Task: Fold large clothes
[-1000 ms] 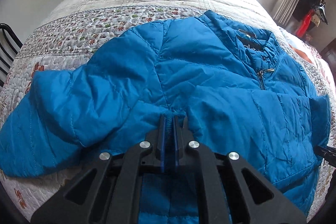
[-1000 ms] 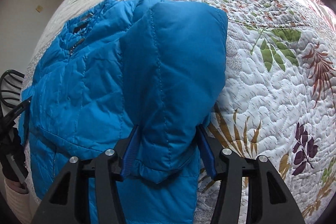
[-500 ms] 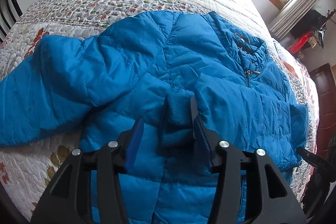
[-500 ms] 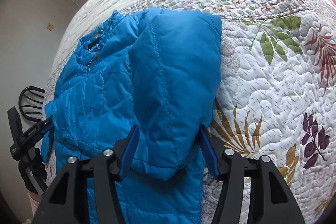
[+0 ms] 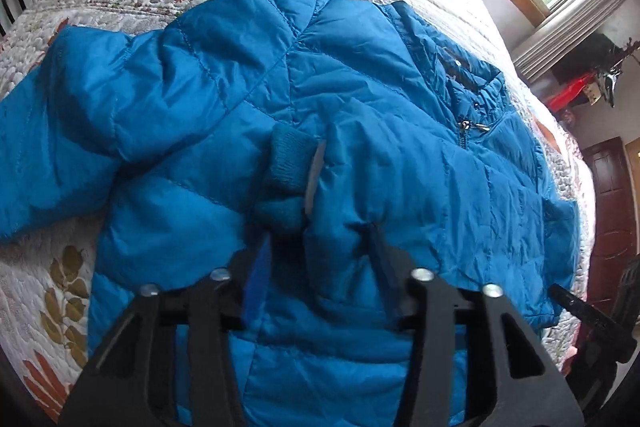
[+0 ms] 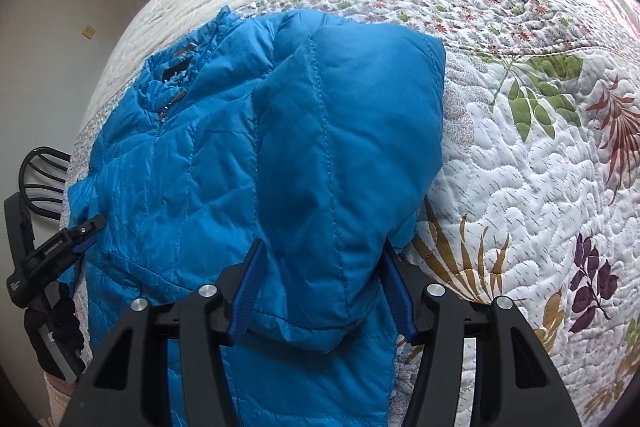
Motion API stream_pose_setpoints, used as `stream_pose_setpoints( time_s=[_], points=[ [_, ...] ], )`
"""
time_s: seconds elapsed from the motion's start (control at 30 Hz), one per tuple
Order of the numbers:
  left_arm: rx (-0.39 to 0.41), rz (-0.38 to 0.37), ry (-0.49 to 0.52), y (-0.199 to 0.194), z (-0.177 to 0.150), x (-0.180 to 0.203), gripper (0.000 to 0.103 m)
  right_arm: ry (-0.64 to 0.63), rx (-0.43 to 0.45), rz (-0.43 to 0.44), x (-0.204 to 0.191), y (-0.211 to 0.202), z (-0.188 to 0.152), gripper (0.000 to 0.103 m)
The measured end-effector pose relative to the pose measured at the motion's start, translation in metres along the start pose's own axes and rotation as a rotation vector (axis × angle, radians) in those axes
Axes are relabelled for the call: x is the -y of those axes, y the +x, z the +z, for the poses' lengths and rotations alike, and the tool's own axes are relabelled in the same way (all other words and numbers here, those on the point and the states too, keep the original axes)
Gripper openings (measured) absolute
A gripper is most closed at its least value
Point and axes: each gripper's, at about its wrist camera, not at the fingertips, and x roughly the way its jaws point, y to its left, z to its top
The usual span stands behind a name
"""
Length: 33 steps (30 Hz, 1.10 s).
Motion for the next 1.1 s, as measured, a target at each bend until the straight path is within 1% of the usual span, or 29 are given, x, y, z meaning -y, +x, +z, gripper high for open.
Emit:
stream_pose_setpoints(
  time_s=[0.03, 0.1, 0.2, 0.27, 0.3, 0.37, 0.4, 0.53, 0.57, 0.67, 0.77, 0.83, 0.9, 0.97, 1.03, 1.1],
  points=[
    [0.005, -0.004, -0.006, -0.001, 0.002, 0.0, 0.025, -0.004, 0.006, 0.007, -0.002, -0.002, 0.001, 0.054],
    [0.035, 0.016, 0.003, -0.006, 0.005, 0.001, 0.01, -0.016, 0.018, 0.031, -0.006, -0.009, 0.002, 0.054],
    [0.091, 0.022, -0.018, -0.024, 0.009, -0.007, 0.007, -0.037, 0.02, 0.037, -0.013, -0.009, 0.002, 0.052],
    [0.115, 0.047, -0.019, -0.03, 0.012, -0.017, 0.007, -0.033, 0.001, 0.045, -0.015, 0.001, 0.004, 0.052],
    [0.11, 0.063, -0.016, -0.028, 0.014, -0.022, 0.007, -0.03, -0.009, 0.047, -0.015, 0.008, 0.004, 0.052],
    [0.069, 0.058, -0.022, -0.014, 0.015, -0.032, 0.007, -0.023, -0.029, 0.037, -0.016, 0.022, 0.005, 0.052],
    [0.058, 0.061, -0.009, -0.008, 0.015, -0.034, 0.008, -0.027, -0.034, 0.027, -0.017, 0.027, 0.006, 0.052],
    [0.069, 0.097, 0.048, -0.002, 0.014, -0.029, 0.01, -0.045, -0.045, -0.012, -0.024, 0.032, 0.007, 0.052],
    [0.069, 0.114, 0.062, -0.003, 0.014, -0.026, 0.014, -0.053, -0.048, -0.021, -0.026, 0.031, 0.007, 0.052],
    [0.08, 0.167, 0.094, -0.014, 0.012, -0.016, 0.024, -0.069, -0.043, -0.039, -0.029, 0.023, 0.005, 0.052],
    [0.125, 0.191, 0.115, -0.032, 0.012, -0.011, 0.023, -0.093, -0.007, -0.069, -0.036, 0.003, -0.002, 0.052],
    [0.148, 0.188, 0.13, -0.048, 0.009, -0.007, 0.023, -0.1, 0.014, -0.085, -0.043, -0.01, -0.005, 0.052],
    [0.159, 0.168, 0.153, -0.056, 0.008, 0.003, 0.023, -0.109, 0.033, -0.088, -0.052, -0.02, -0.006, 0.052],
    [0.136, 0.145, 0.174, -0.051, 0.009, 0.013, 0.023, -0.117, 0.039, -0.085, -0.061, -0.023, -0.004, 0.052],
    [0.107, 0.161, 0.201, -0.035, 0.008, 0.021, 0.023, -0.123, 0.028, -0.073, -0.068, -0.015, -0.001, 0.052],
    [0.06, 0.177, 0.216, -0.016, 0.007, 0.024, 0.023, -0.104, -0.005, -0.081, -0.067, -0.001, 0.001, 0.051]
  ],
)
